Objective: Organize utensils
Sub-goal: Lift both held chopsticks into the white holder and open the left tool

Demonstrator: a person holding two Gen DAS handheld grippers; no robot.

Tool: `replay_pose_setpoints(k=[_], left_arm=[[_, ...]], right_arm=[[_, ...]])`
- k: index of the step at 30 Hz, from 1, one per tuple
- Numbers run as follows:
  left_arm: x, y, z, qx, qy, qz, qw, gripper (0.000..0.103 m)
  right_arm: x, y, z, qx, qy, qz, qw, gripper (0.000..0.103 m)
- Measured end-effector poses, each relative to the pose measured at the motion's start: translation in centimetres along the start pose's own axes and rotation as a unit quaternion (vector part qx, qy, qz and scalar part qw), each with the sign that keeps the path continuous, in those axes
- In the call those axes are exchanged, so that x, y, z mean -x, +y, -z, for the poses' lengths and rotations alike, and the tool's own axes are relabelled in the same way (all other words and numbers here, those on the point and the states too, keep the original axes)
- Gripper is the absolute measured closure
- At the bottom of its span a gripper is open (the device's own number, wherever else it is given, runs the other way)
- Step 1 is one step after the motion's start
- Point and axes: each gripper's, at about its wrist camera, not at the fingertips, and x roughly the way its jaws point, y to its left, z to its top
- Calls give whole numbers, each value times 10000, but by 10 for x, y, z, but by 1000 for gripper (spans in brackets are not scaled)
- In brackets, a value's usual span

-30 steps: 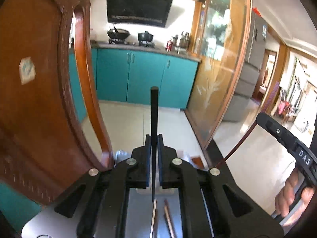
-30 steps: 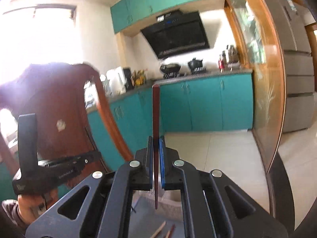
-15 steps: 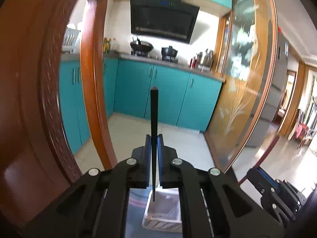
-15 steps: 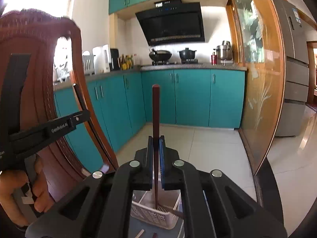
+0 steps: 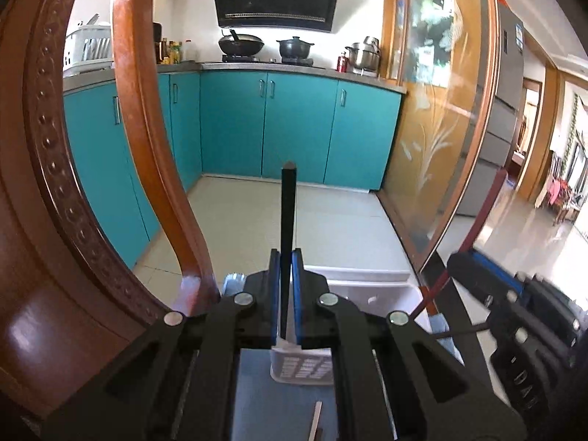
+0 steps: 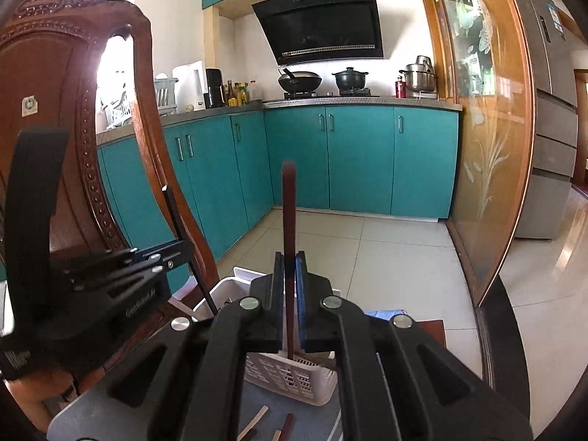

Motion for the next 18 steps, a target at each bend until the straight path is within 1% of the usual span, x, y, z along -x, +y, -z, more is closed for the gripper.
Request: replay_pose_setpoints(k=[2,4,6,8,9,13,15,16,18], left_arm=[[3,-2,3,-58,10,10,10000,96],[7,-4,4,-59,1,37,10000,96],[13,-5,3,-90,-43,45,9999,95],[22,-6,1,-68,-107,73,9999,90],[27,-5,2,-58,-138,96,9998,86],[58,-11,8,-159,-392,131,9990,76],[73,-14,14,-212,-497,140,9984,70],[82,-16,19,-225,-552,129,9981,68],[95,-20,30,-249,-612,129,9977,58]], right_arm=[[3,-3,-3,-22,-42,40,10000,87],[11,-6,-7,-74,-148,53,9998,69],[26,-9,-8,-131,-323,24,9994,61],[44,-13,-9,-157,-531,-4,9985,58],[57,-15,-9,-175,-690,-16,9975,55],[97,-26,-1,-330,-1114,-175,9931,45],[114,-33,9,-411,-1277,-250,9907,43],[121,-37,17,-432,-1364,-232,9894,40],[131,-44,35,-440,-1467,-120,9881,35]])
